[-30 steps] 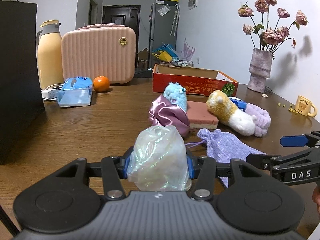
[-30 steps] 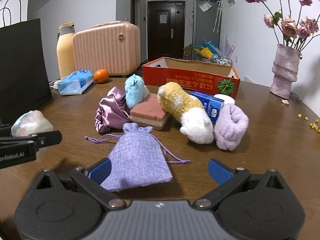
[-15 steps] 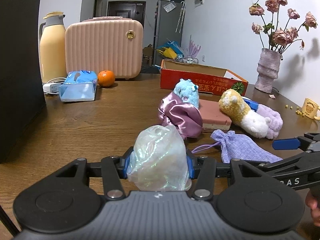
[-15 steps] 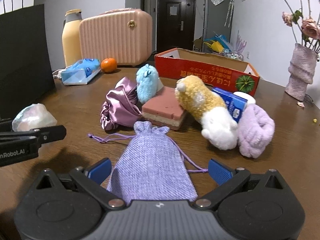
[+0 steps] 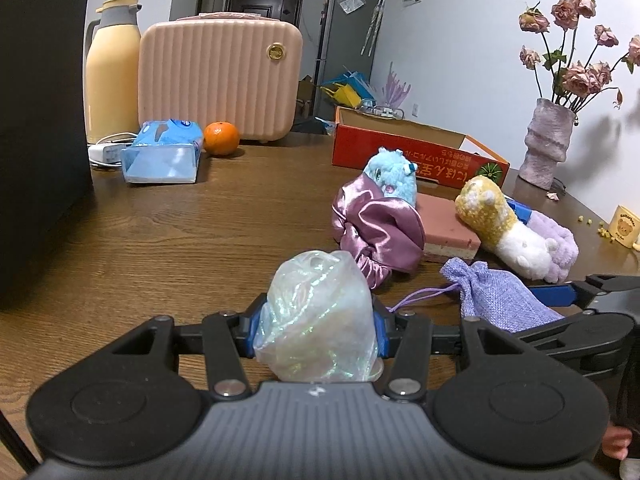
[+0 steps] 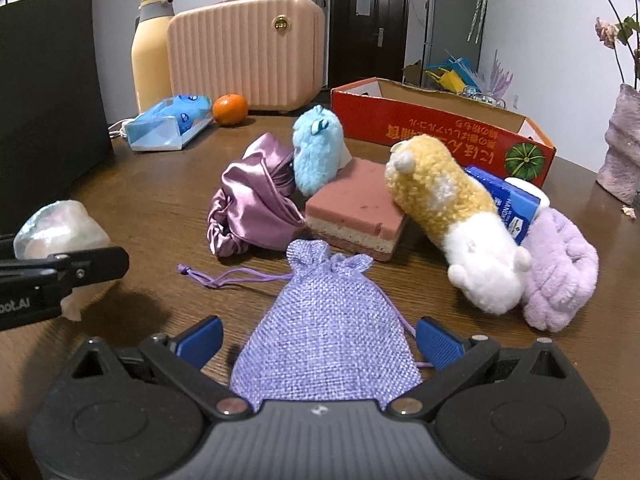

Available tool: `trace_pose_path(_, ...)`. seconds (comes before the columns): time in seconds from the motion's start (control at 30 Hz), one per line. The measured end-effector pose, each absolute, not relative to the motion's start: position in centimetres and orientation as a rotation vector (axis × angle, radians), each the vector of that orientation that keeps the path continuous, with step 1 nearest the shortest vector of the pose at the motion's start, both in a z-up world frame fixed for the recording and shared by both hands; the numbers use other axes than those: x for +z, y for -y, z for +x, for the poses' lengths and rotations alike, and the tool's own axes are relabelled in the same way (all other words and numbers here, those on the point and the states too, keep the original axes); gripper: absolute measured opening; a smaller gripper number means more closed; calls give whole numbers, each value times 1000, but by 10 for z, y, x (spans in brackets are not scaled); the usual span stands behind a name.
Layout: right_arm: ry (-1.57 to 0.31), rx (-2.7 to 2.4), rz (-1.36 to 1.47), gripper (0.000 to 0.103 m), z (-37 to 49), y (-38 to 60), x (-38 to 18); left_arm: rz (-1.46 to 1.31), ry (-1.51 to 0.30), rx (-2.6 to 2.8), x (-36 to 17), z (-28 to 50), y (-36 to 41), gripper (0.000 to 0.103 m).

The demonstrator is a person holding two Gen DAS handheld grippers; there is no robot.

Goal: Organize soft objects
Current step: 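Lift the plastic bag with the left tool while the right tool grasps the lavender pouch, then carry the plastic bag and lavender pouch in both tools over the cardboard box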

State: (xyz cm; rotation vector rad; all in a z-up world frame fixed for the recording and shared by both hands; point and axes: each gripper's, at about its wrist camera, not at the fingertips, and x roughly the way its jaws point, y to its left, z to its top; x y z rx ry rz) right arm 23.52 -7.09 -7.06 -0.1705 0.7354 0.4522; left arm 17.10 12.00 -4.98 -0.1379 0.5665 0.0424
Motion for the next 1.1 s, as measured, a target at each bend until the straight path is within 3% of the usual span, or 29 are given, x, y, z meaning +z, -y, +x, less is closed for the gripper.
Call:
trace_pose_path(0.4,-756,482,-180,78,236,67,-76,-134,-580,46,-51,173,-119,50)
trace_pose_path(0.47,-757,488,-177,66,236,67,-75,-133,-583,48,-52,174,-119,50)
trace_pose_path(0.67,-752,510,-166,49,232,69,-72,-127,-584,58,-52,175,-118,50)
trace_pose_path(0.87,-755,523,-141,40,229,74,-71,-115,-584,66,-51,174,-115,50)
trace_pose_path(1.1,-733,531,-121,38,224,81,-63,-99,-563,67,-45,172,-110,50)
